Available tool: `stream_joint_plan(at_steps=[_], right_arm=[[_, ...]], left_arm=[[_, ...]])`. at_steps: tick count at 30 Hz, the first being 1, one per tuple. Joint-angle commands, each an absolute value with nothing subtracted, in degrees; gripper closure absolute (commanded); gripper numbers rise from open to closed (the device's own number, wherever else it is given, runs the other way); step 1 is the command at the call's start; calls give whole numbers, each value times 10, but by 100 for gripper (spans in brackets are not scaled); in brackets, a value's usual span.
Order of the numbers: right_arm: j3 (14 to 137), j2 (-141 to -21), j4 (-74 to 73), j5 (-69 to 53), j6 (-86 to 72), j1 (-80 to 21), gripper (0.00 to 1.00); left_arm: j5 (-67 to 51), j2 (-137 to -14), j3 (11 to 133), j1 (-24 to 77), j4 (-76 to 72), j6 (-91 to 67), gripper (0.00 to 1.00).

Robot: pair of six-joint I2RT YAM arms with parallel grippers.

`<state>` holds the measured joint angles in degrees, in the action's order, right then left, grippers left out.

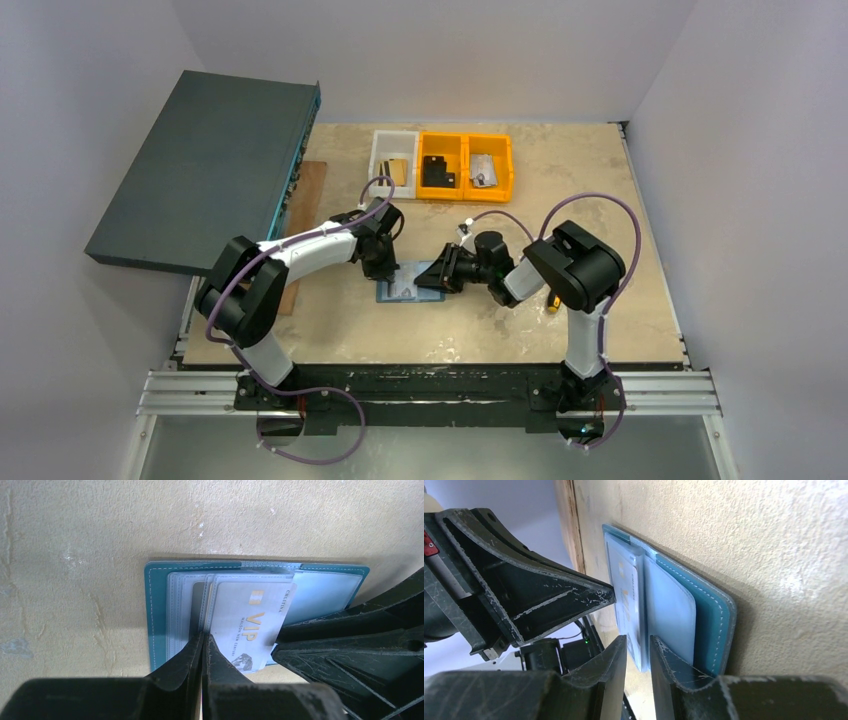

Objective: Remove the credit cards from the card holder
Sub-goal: Remove the credit card from the card holder.

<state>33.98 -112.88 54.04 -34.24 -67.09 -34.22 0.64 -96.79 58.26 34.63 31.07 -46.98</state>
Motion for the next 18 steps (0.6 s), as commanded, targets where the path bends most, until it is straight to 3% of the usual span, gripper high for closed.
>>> stream_joint_plan(at_steps=[1,7,15,18], right_arm=[[342,-1134,552,-344,-676,-342,77],[350,-1144,558,-343,-679,-342,86],[363,-1148,553,-341,-676,-342,88],[366,-1146,546,-343,-674,-341,96]], left_arm=[[11,-1004,554,351,322,-474,100],[5,-1005,553,351,318,-472,100],[3,-1006,553,351,318,-470,100],[3,-1007,555,351,321,-470,100]])
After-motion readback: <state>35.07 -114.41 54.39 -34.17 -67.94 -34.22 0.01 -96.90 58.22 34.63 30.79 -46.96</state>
